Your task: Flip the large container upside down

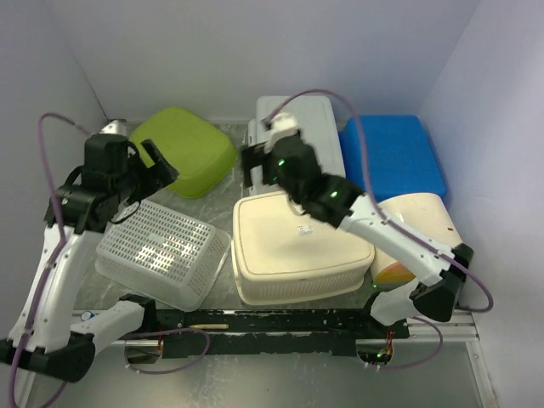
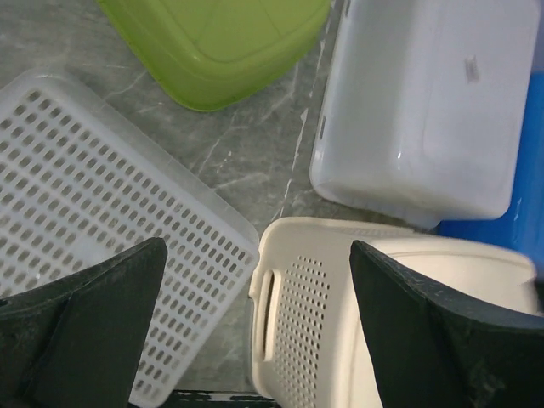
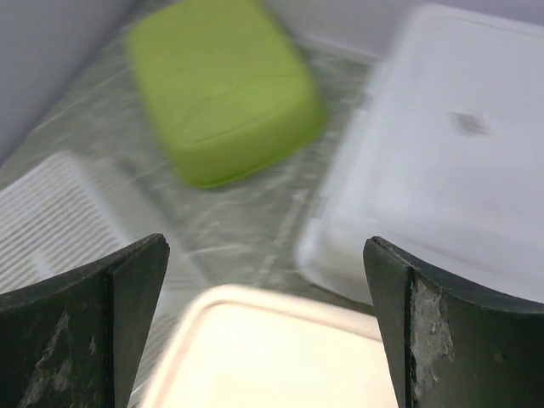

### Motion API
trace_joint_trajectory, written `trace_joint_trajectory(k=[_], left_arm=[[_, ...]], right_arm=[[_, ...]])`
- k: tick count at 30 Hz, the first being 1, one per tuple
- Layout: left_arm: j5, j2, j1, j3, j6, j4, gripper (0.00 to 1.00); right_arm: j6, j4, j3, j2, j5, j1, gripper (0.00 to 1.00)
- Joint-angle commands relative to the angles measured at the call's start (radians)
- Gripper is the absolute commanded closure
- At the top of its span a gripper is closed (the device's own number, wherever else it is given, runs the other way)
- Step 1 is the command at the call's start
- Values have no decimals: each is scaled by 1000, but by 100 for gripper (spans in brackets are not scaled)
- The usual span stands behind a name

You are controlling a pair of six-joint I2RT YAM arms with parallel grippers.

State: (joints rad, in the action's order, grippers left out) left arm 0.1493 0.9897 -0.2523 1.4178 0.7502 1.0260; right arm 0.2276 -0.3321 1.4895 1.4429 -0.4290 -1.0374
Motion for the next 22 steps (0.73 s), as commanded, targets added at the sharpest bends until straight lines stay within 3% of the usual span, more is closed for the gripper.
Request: trace_joint_trajectory(k=[1,4,9,22], left_arm=[[-168,53,-7,-4,-251,-154,0],[-198,87,-7,-15,-304,-200,0],[-199,77,-7,-69,-348,-281,1],[-160,21,-7,-166,-435,-394,0]], right_arm=[[134,-222,-12,-78,-4,228,0],[186,-268,-31,-120,-92,343,0],[274,-355,-61,-149,-352,364,0],[363,-410,-94,-196,-432,365,0]])
